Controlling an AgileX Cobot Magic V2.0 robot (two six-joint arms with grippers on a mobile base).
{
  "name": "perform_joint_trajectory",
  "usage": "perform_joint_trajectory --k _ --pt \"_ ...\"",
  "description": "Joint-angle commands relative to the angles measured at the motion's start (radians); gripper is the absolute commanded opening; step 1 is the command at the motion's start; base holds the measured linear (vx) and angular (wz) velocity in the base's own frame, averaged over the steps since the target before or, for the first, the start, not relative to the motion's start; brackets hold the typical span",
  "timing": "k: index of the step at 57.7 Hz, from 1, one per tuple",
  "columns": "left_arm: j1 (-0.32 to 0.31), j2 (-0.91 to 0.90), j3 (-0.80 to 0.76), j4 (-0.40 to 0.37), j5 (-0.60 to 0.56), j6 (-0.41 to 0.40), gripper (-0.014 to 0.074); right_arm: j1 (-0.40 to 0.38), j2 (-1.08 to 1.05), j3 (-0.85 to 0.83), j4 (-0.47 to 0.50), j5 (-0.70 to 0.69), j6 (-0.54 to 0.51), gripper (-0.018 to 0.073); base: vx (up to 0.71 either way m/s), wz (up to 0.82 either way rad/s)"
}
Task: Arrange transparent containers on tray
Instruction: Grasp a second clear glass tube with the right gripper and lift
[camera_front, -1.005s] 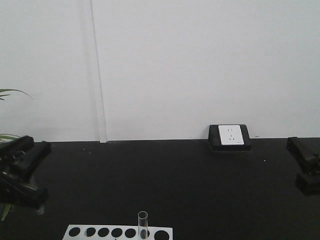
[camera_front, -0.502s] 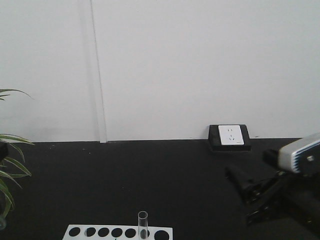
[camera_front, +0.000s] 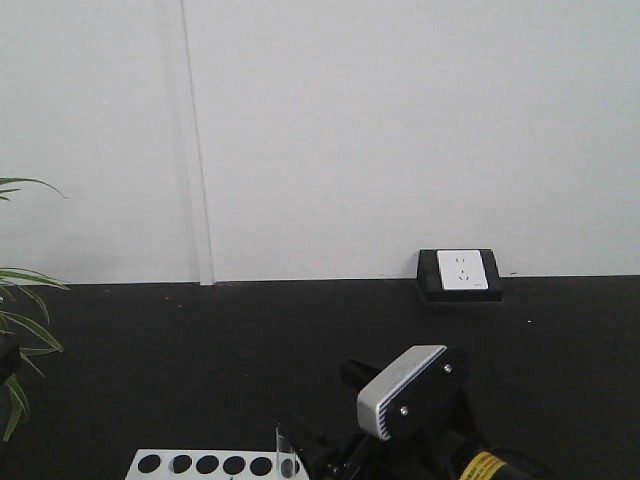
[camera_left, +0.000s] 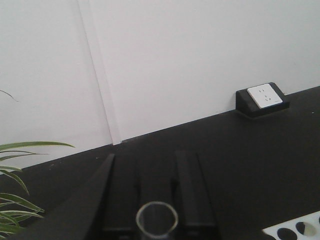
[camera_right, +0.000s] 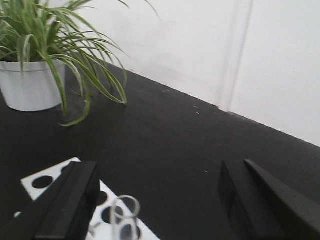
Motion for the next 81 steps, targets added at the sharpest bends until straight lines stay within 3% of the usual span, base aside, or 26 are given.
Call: perform_joint_trajectory --k 1,9,41,49,63,81 --pt "-0.009 -0.005 -0.029 -0.013 -0.081 -0.012 -0.0006 0.005 0.004 -0.033 -0.005 -0.170 0.019 0.0546 0.00 0.00" --pt "-0.009 -0.005 -0.029 -0.013 -0.081 -0.012 -0.0006 0.005 0.037 -0.036 -0.028 -0.227 0.068 0.0546 0.00 0.00" --pt "-0.009 -0.005 -0.029 -0.013 -0.081 -0.012 -0.0006 0.004 0.279 -0.037 -0.027 -0.446 0.068 0.0530 0.00 0.00" --pt "-0.009 -0.005 -0.029 -0.013 -0.081 -0.012 -0.0006 0.004 0.291 -0.037 -0.026 -0.473 0.068 0.0419 0.00 0.00" --pt "-0.009 -0.005 -0.029 -0.013 -0.078 -0.012 -0.0006 0.004 0.284 -0.037 -0.028 -0.466 0.068 -0.0017 0.00 0.00" --pt "-0.009 -0.005 -0.029 -0.013 -0.056 -0.012 -0.0006 0.004 0.080 -0.038 -0.024 -0.360 0.071 -0.0013 0.00 0.00"
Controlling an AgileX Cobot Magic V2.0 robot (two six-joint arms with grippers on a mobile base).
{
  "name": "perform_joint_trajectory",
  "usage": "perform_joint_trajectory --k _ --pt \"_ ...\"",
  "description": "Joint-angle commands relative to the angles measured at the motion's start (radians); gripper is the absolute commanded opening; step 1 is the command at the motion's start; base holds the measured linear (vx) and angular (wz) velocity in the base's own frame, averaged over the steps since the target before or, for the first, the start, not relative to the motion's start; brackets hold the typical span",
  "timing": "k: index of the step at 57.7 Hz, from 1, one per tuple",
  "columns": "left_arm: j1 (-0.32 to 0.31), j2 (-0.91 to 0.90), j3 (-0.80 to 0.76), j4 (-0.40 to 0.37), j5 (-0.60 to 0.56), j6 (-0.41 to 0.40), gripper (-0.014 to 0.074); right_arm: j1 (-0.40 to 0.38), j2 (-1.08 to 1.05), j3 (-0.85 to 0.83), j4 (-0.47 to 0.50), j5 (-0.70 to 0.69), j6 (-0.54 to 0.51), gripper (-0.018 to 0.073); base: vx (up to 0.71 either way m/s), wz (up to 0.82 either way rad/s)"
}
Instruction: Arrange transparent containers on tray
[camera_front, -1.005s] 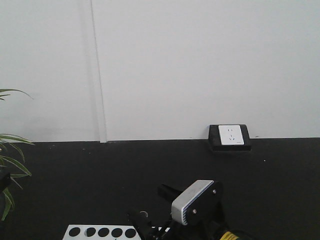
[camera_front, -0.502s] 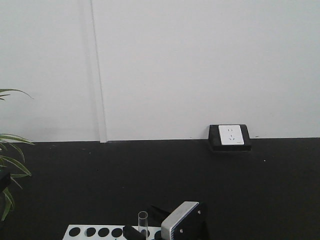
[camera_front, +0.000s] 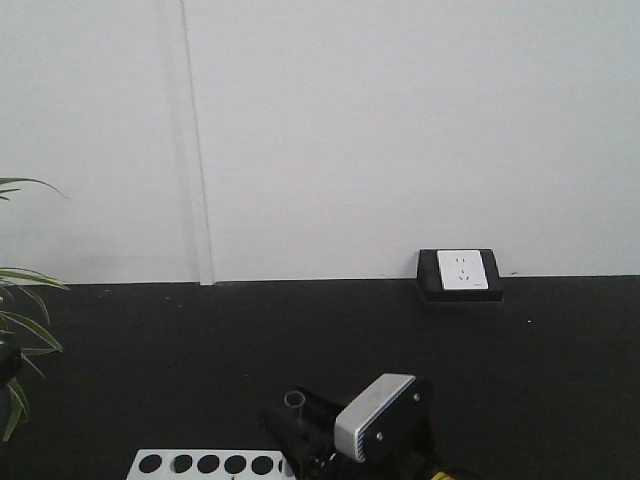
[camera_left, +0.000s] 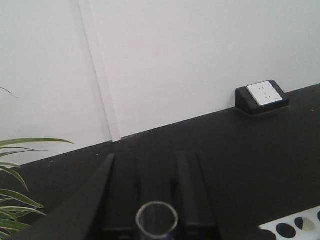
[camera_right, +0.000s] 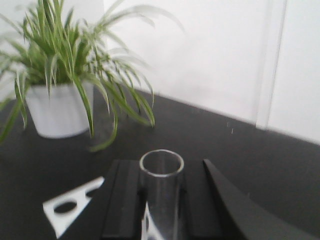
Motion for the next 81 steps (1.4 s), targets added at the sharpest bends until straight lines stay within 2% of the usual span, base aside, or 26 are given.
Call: perform_joint_trajectory --k 1,11,19,29,37,49,81 --pt "-0.009 -0.005 -0.029 -0.013 -0.064 -0.008 -0.0006 -0.001 -0.137 -0.026 0.006 -0.033 -0.002 -0.0013 0.00 0.00" --pt "-0.009 -0.005 -0.022 -0.013 -0.007 -0.008 -0.0006 -0.001 -0.360 -0.026 0.006 0.149 0.002 -0.0013 0.00 0.00" --pt "-0.009 -0.005 -0.021 -0.013 0.051 -0.008 -0.0006 -0.001 -0.543 -0.026 0.015 0.395 0.002 -0.0013 0.00 0.00" --pt "-0.019 -0.015 -0.021 -0.016 0.131 -0.008 -0.0006 -0.002 -0.737 -0.023 0.014 0.782 0.002 -0.0013 0.00 0.00" --pt "-0.032 -0.078 -0.021 -0.072 0.186 -0.007 -0.0006 -0.003 -0.827 -0.023 0.009 0.971 0.002 -0.0013 0.00 0.00" --pt "-0.041 -0.185 -0.021 -0.093 0.188 -0.004 -0.0006 -0.003 -0.851 -0.023 0.006 0.978 -0.010 -0.0013 0.00 0.00" --pt "-0.041 -0.184 -0.021 -0.092 0.215 -0.005 -0.0006 -0.003 -0.851 -0.023 0.006 0.980 -0.010 -0.0013 0.00 0.00"
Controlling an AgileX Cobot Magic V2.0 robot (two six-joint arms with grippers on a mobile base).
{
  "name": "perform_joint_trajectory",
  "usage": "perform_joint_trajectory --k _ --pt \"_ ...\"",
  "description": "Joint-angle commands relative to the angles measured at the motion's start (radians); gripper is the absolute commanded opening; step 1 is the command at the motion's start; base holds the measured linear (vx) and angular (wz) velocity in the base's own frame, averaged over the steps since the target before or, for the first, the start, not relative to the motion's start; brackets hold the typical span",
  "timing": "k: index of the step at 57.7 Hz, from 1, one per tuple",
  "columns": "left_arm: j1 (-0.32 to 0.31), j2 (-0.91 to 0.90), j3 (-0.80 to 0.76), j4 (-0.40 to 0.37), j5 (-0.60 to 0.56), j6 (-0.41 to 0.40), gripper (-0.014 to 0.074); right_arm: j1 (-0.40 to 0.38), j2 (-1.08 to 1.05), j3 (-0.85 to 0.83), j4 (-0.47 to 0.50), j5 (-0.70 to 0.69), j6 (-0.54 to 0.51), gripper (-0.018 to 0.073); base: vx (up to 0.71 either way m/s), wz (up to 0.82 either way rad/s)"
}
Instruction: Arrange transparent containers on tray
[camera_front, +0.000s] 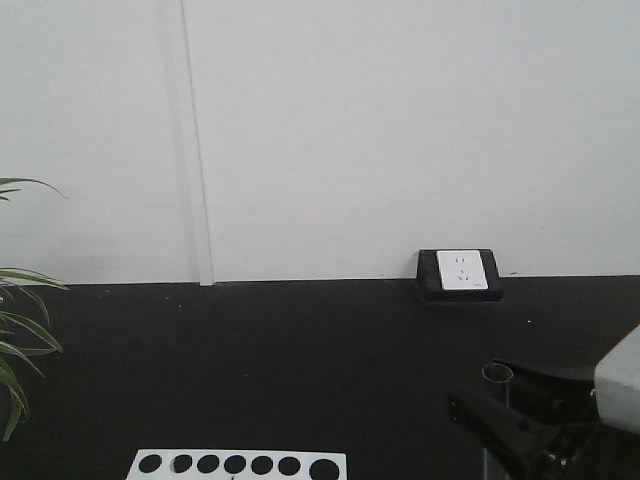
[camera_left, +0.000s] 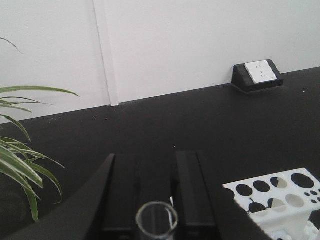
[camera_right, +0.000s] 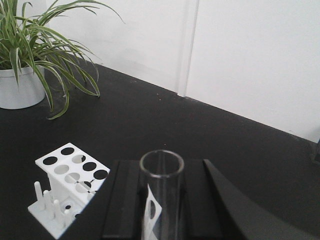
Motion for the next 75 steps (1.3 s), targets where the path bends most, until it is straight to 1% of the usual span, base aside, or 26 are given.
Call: perform_joint_trajectory --k 1,44,75 --pt "-0.006 0.003 -0.027 -0.005 -0.078 -0.005 -0.0006 -0.003 -0.010 -0.031 -0.005 -0.081 -0.010 -0.0013 0.00 0.00" --pt "-0.006 0.003 -0.027 -0.005 -0.078 -0.005 -0.0006 -0.003 -0.010 -0.031 -0.005 -0.081 -0.010 -0.0013 -0.01 0.00" --pt "-0.006 0.003 -0.027 -0.005 -0.078 -0.005 -0.0006 -0.003 -0.010 -0.031 -0.005 -0.081 -0.010 -0.0013 -0.20 -0.05"
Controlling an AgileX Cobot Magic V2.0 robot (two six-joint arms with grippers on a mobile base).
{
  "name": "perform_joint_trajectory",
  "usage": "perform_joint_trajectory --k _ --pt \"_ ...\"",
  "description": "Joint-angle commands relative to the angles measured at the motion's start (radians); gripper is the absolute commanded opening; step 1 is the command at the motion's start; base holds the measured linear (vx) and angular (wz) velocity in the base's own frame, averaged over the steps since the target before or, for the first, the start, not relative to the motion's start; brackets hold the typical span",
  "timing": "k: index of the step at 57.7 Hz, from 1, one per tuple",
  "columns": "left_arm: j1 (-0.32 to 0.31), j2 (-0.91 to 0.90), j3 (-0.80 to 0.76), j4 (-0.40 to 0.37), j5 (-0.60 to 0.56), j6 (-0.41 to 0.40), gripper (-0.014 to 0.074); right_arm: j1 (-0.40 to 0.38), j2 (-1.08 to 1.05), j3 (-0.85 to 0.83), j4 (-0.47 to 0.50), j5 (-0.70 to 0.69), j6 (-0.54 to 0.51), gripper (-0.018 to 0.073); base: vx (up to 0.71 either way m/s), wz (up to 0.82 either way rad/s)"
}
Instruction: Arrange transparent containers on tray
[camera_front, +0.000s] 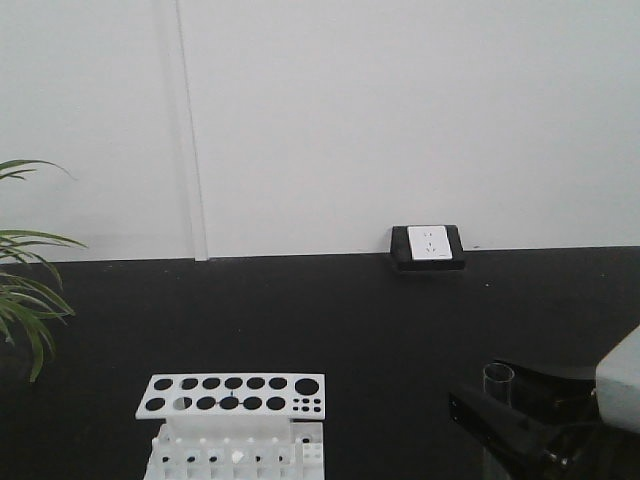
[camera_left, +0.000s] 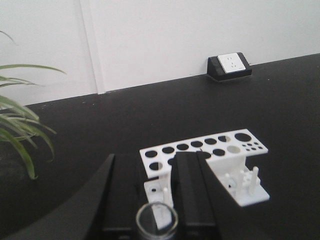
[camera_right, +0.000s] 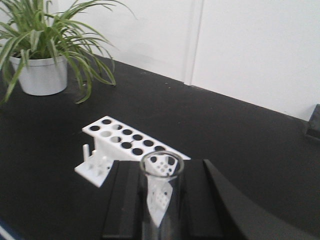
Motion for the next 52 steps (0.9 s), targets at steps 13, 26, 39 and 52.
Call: perform_joint_trajectory --k 13,26,39,52 --pt "-0.006 0.003 -0.027 -0.005 -0.079 -0.005 -0.0006 -0.003 -0.010 -0.031 -0.005 -0.081 -0.010 -0.0013 -0.26 0.16" --pt "-0.006 0.003 -0.027 -0.005 -0.079 -0.005 -0.0006 -0.003 -0.010 -0.031 -0.005 -0.081 -0.010 -0.0013 -0.28 0.29" --pt "-0.006 0.003 -0.027 -0.005 -0.079 -0.005 -0.0006 -0.003 -0.010 -0.031 -0.005 -0.081 -0.010 -0.0013 -0.30 0.39" --pt "-0.006 0.003 -0.027 -0.005 -0.078 -0.005 -0.0006 -0.003 -0.010 -0.031 -0.005 -0.081 -0.010 -0.0013 -0.31 0.41"
